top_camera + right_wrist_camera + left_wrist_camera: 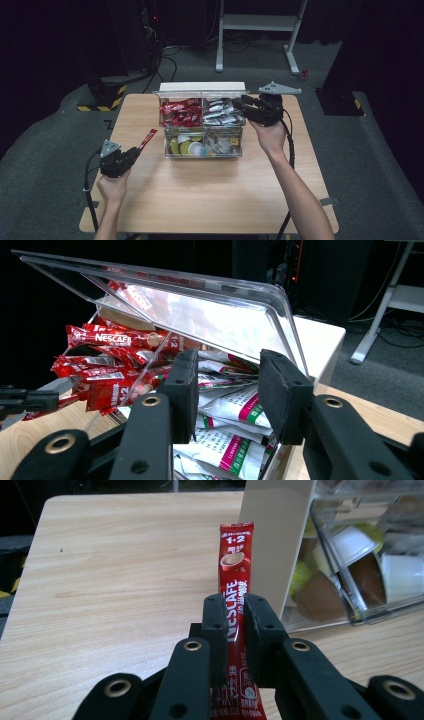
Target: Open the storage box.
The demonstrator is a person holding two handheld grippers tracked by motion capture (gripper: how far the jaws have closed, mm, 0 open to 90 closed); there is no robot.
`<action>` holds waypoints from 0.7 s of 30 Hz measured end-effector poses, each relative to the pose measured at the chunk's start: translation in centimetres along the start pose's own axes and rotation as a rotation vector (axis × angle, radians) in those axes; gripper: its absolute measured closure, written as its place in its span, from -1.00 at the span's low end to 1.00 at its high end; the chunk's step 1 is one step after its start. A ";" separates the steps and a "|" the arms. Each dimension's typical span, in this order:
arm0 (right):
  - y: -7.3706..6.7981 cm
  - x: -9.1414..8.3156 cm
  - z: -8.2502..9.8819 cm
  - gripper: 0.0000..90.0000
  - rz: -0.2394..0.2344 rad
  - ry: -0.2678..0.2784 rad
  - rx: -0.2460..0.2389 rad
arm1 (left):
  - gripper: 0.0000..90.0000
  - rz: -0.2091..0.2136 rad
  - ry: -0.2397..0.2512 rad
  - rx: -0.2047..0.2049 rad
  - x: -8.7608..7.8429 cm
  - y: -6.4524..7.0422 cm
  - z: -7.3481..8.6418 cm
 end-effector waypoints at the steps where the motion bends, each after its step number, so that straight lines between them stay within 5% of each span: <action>1: 0.0 0.0 0.0 0.34 -0.001 0.002 -0.001 | 0.79 0.000 -0.006 -0.005 0.2 0.1 0.2; 10: 0.0 0.0 -0.1 0.34 0.001 -0.003 0.000 | 0.79 0.004 -0.030 -0.038 2.0 0.1 1.2; 21: 0.0 0.0 -0.1 0.34 -0.001 -0.003 0.001 | 0.79 0.004 -0.073 -0.022 3.9 1.0 2.2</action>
Point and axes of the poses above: each handheld gripper's, and its own axes: x roughly forward along the jaws, z roughly out of its underside, y roughly to its right, the point moved 3 cm from there along x, roughly forward along the jaws, and after that the axes turned 1 degree about -z, right-handed, at the moved point
